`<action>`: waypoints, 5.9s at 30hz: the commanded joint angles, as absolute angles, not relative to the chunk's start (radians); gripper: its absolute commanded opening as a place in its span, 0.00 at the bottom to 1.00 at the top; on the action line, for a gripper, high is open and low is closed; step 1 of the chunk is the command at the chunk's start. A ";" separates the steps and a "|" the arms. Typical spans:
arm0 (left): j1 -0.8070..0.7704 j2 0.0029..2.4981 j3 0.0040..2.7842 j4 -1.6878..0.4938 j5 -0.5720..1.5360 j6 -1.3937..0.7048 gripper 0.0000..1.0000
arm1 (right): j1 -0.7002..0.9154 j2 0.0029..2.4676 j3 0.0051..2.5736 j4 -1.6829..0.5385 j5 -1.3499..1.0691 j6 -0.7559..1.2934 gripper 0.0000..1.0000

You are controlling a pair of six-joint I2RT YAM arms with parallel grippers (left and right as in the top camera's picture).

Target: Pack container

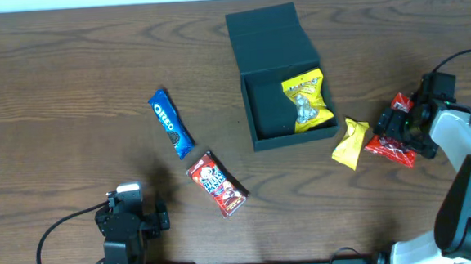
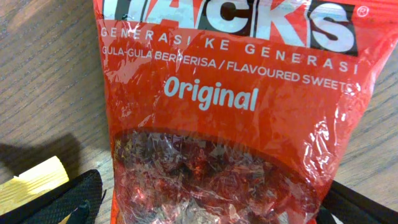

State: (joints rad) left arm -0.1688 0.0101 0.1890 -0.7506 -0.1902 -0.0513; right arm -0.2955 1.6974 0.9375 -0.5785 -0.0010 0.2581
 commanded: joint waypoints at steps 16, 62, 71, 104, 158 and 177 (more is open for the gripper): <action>-0.171 0.004 0.169 -0.765 -0.197 -0.044 0.96 | -0.300 1.700 0.936 -0.595 0.003 0.250 0.64; -0.171 0.004 0.169 -0.765 -0.197 -0.044 0.96 | -0.260 1.609 0.983 -0.674 -0.003 0.250 0.10; -0.171 0.004 0.169 -0.765 -0.197 -0.044 0.96 | -0.153 1.448 1.151 -0.903 -0.088 0.218 0.13; -0.171 0.004 0.169 -0.765 -0.197 -0.044 0.96 | 0.402 1.901 1.653 -0.979 -0.192 0.167 0.18; -0.171 0.004 0.169 -0.765 -0.197 -0.044 0.96 | 0.445 1.397 1.528 -1.036 0.180 0.140 0.99; -0.171 0.004 0.169 -0.765 -0.197 -0.044 0.96 | 0.273 0.727 0.945 -1.215 0.147 0.267 0.99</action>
State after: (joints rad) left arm -0.1688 0.0101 0.1890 -0.7506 -0.1902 -0.0513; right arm 0.3153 0.7998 1.0164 -1.2037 0.1692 0.1852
